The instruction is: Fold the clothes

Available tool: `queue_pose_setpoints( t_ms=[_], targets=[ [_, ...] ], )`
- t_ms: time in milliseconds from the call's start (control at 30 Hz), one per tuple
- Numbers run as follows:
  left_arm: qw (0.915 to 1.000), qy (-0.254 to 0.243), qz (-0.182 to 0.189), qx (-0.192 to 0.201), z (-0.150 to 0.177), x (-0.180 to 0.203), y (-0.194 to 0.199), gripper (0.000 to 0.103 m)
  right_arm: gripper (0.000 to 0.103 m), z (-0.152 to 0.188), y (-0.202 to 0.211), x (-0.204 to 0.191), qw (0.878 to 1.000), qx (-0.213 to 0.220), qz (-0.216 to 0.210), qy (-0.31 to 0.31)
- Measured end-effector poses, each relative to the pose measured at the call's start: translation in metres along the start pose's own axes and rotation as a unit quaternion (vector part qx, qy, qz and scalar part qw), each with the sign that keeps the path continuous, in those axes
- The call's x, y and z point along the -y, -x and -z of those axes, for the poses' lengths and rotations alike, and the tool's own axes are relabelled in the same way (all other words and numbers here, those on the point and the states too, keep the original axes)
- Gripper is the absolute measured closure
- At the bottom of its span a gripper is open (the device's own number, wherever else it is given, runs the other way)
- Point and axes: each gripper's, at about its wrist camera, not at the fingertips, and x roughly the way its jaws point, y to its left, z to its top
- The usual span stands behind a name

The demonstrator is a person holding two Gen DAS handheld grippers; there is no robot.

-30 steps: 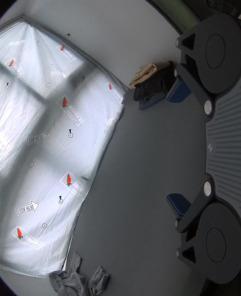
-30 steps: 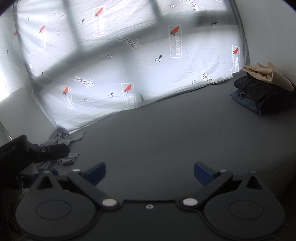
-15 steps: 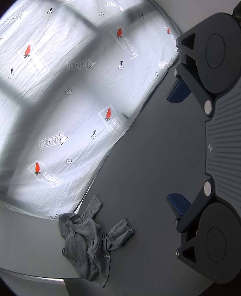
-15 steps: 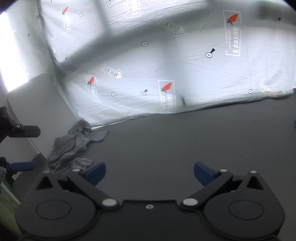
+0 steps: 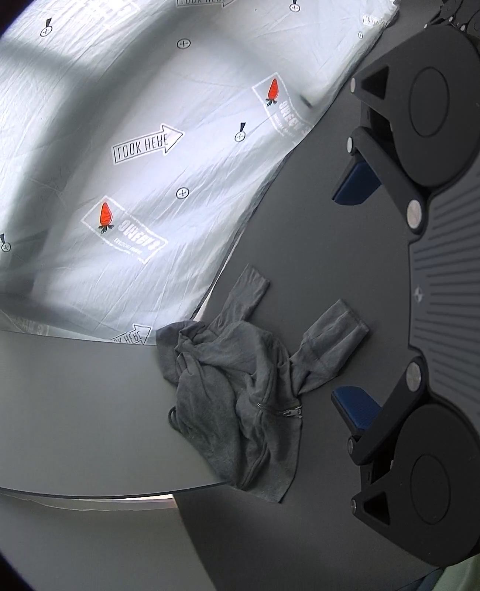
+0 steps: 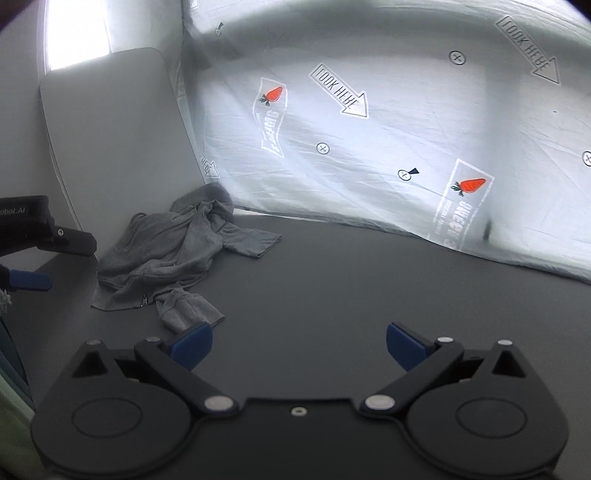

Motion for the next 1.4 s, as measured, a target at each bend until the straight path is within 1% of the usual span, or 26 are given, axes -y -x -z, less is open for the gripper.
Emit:
queue_pose_setpoints(
  t_ms=[33,100,133,200,233,300,367,467,533,567,600,633,667,733,767,800,867,933,1000,1100,1167,1200,1267,1300,1333,1400],
  targets=[
    [0.9999,-0.006,-0.011,0.001,-0.009,-0.01,-0.014,0.0,0.007,-0.008,-0.019,-0.012,1.0,-0.009,-0.001,0.006],
    [0.9995,-0.01,-0.029,-0.006,-0.028,-0.037,-0.046,0.0,0.018,-0.027,-0.059,-0.037,0.999,-0.03,-0.001,0.017],
    [0.9994,-0.006,-0.031,-0.011,-0.035,-0.05,-0.062,0.0,0.02,-0.036,-0.078,-0.048,0.999,-0.039,-0.003,0.021],
    [0.9992,0.008,-0.03,-0.025,-0.053,-0.082,-0.099,0.0,0.034,-0.058,-0.127,-0.074,0.998,-0.055,-0.018,0.027],
    [0.999,0.016,-0.029,-0.03,-0.059,-0.095,-0.114,0.0,0.039,-0.066,-0.149,-0.085,0.997,-0.063,-0.025,0.03],
    [0.9981,0.031,-0.032,-0.044,-0.071,-0.122,-0.149,0.0,0.061,-0.084,-0.203,-0.106,0.995,-0.084,-0.035,0.034],
    [0.9975,0.029,-0.048,-0.042,-0.082,-0.141,-0.171,0.0,0.07,-0.1,-0.256,-0.124,0.993,-0.101,-0.046,0.036],
    [0.9963,0.017,-0.078,-0.034,-0.09,-0.161,-0.195,0.0,0.07,-0.114,-0.333,-0.145,0.991,-0.114,-0.066,0.025],
    [0.9944,0.018,-0.096,-0.041,-0.091,-0.173,-0.21,0.0,0.057,-0.118,-0.376,-0.154,0.989,-0.127,-0.074,0.011],
    [0.9937,0.02,-0.101,-0.046,-0.091,-0.178,-0.215,0.0,0.047,-0.119,-0.401,-0.159,0.987,-0.137,-0.079,-0.005],
    [0.9932,0.026,-0.102,-0.05,-0.091,-0.182,-0.218,0.0,0.042,-0.118,-0.417,-0.162,0.986,-0.143,-0.083,-0.022],
    [0.993,0.032,-0.099,-0.055,-0.09,-0.186,-0.22,0.0,0.041,-0.117,-0.429,-0.166,0.984,-0.15,-0.087,-0.032],
    [0.9931,0.04,-0.093,-0.06,-0.089,-0.188,-0.22,0.0,0.043,-0.115,-0.439,-0.172,0.983,-0.156,-0.092,-0.034],
    [0.9928,0.054,-0.081,-0.07,-0.087,-0.191,-0.22,0.0,0.053,-0.11,-0.447,-0.187,0.985,-0.145,-0.09,-0.02],
    [0.9925,0.06,-0.078,-0.072,-0.087,-0.19,-0.218,0.0,0.067,-0.108,-0.442,-0.197,0.988,-0.129,-0.082,0.0],
    [0.9925,0.063,-0.077,-0.071,-0.087,-0.187,-0.215,0.0,0.086,-0.106,-0.437,-0.207,0.991,-0.113,-0.074,0.019],
    [0.9934,0.062,-0.074,-0.061,-0.088,-0.177,-0.202,0.0,0.092,-0.102,-0.422,-0.229,0.993,-0.075,-0.05,0.075],
    [0.9952,0.051,-0.07,-0.046,-0.091,-0.162,-0.187,0.0,0.095,-0.101,-0.398,-0.24,0.992,-0.033,-0.03,0.115],
    [0.9973,0.023,-0.066,-0.022,-0.092,-0.14,-0.164,0.0,0.095,-0.108,-0.357,-0.233,0.993,0.018,-0.004,0.118],
    [0.9979,-0.024,-0.057,0.016,-0.088,-0.102,-0.128,0.0,0.096,-0.115,-0.281,-0.194,0.991,0.087,0.036,0.098],
    [0.9965,-0.054,-0.05,0.039,-0.082,-0.079,-0.1,0.0,0.096,-0.12,-0.229,-0.167,0.986,0.132,0.063,0.084],
    [0.9955,-0.067,-0.044,0.05,-0.077,-0.066,-0.085,0.0,0.096,-0.118,-0.195,-0.146,0.982,0.156,0.08,0.074],
    [0.9937,-0.086,-0.028,0.066,-0.064,-0.041,-0.056,0.0,0.096,-0.112,-0.125,-0.096,0.975,0.186,0.111,0.043],
    [0.993,-0.093,-0.017,0.071,-0.055,-0.028,-0.042,0.0,0.096,-0.107,-0.092,-0.071,0.971,0.198,0.129,0.029],
    [0.9923,-0.099,-0.007,0.073,-0.044,-0.014,-0.028,0.0,0.096,-0.093,-0.067,-0.043,0.968,0.189,0.165,0.023],
    [0.9911,-0.11,0.012,0.074,-0.021,0.015,-0.005,0.0,0.096,-0.064,-0.016,0.012,0.956,0.17,0.237,0.01]
  ],
)
